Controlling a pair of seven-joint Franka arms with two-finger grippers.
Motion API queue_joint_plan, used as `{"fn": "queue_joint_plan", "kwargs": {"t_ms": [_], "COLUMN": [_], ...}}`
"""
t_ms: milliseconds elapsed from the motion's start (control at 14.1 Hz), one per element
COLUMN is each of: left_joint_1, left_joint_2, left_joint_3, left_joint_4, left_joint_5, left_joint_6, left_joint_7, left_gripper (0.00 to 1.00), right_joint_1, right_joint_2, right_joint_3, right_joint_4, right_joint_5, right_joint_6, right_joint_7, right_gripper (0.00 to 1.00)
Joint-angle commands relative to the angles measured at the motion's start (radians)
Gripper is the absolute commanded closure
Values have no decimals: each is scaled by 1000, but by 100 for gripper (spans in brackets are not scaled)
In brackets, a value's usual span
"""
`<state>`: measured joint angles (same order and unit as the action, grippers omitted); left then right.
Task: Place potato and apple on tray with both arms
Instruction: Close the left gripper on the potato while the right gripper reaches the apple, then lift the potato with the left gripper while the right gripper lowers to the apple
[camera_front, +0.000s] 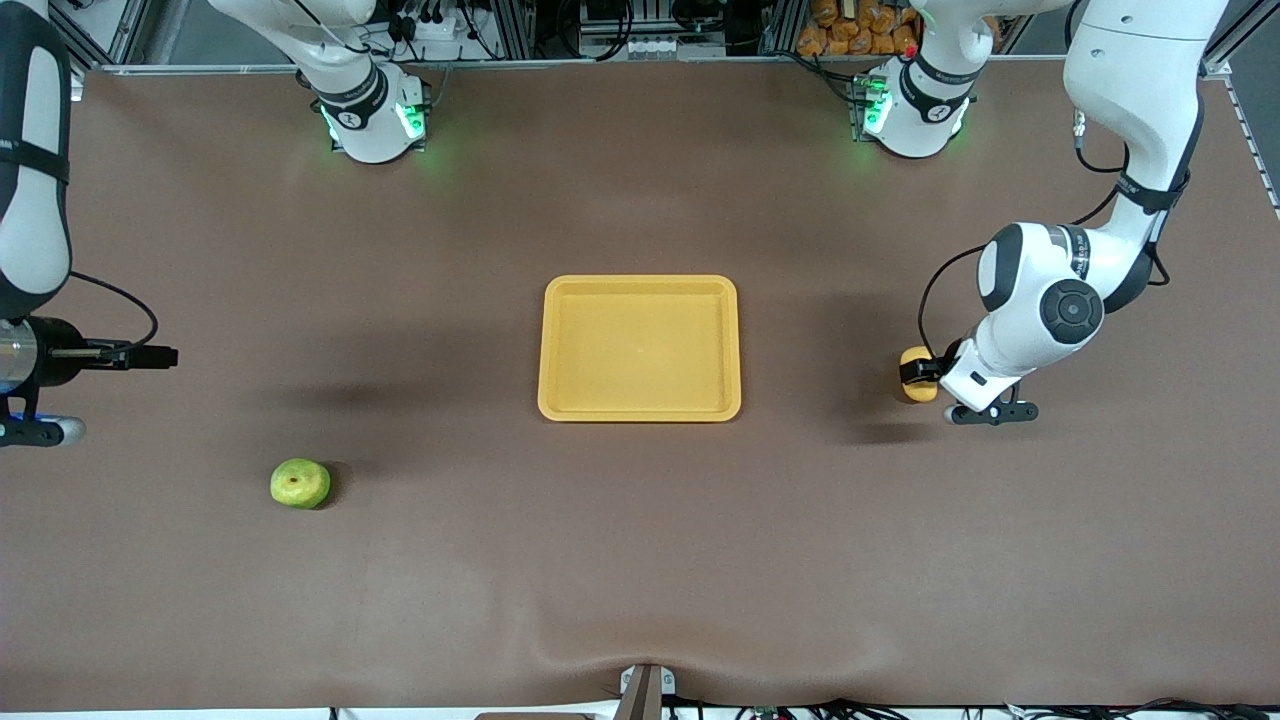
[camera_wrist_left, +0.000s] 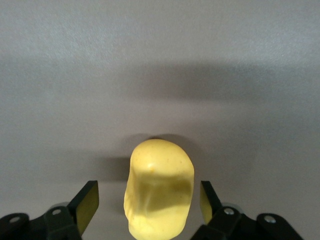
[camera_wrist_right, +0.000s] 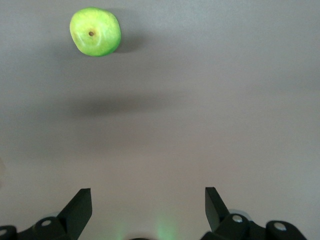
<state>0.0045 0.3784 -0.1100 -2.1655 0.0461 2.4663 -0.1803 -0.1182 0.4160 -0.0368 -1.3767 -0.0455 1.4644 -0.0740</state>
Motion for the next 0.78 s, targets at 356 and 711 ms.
{"fn": "queue_joint_plan", "kwargs": {"t_ms": [356,711], "left_joint_1": [0,-8], "left_joint_2": [5,11], "left_joint_3": [-4,-4], "left_joint_4": [-16,-13], "left_joint_5": [0,0], "left_joint_6": [14,14], "left_joint_7": [-4,-4], "left_gripper": [31,63], "right_joint_1": [-20,-20], "right_joint_2": [99,164], "right_joint_3": [46,61], "right_joint_4": [36,31], "right_joint_5": [45,79], "right_joint_6": [85,203], "right_joint_7": [2,2], "right_gripper": [0,0]}}
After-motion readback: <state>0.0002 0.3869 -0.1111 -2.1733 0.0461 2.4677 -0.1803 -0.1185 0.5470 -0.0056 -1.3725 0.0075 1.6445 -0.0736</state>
